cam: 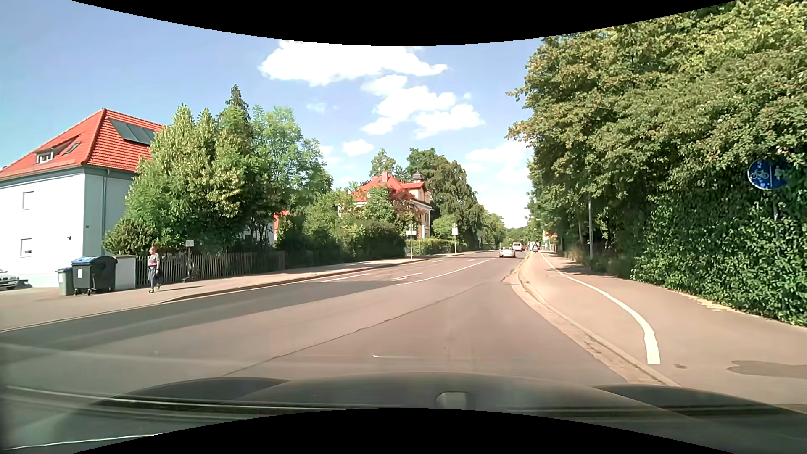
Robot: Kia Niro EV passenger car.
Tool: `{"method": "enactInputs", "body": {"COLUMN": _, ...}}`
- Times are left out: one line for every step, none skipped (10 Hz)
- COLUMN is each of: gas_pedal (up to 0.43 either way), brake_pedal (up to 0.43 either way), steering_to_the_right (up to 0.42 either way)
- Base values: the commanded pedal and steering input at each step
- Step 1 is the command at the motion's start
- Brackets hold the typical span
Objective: Follow the waypoints while adhering to traffic rules and regulations
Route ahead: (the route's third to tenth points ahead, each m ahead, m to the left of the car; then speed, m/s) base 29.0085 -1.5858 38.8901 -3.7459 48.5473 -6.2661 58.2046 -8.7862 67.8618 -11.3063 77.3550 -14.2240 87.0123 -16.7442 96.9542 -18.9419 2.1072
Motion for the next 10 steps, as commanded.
{"method": "enactInputs", "body": {"gas_pedal": 0.169, "brake_pedal": 0.006, "steering_to_the_right": 0.020}}
{"method": "enactInputs", "body": {"gas_pedal": 0.169, "brake_pedal": 0.006, "steering_to_the_right": 0.021}}
{"method": "enactInputs", "body": {"gas_pedal": 0.169, "brake_pedal": 0.006, "steering_to_the_right": 0.022}}
{"method": "enactInputs", "body": {"gas_pedal": 0.169, "brake_pedal": 0.006, "steering_to_the_right": 0.024}}
{"method": "enactInputs", "body": {"gas_pedal": 0.169, "brake_pedal": 0.006, "steering_to_the_right": 0.025}}
{"method": "enactInputs", "body": {"gas_pedal": 0.169, "brake_pedal": 0.006, "steering_to_the_right": 0.025}}
{"method": "enactInputs", "body": {"gas_pedal": 0.169, "brake_pedal": 0.006, "steering_to_the_right": 0.025}}
{"method": "enactInputs", "body": {"gas_pedal": 0.157, "brake_pedal": 0.006, "steering_to_the_right": 0.028}}
{"method": "enactInputs", "body": {"gas_pedal": 0.157, "brake_pedal": 0.006, "steering_to_the_right": 0.032}}
{"method": "enactInputs", "body": {"gas_pedal": 0.169, "brake_pedal": 0.006, "steering_to_the_right": 0.032}}
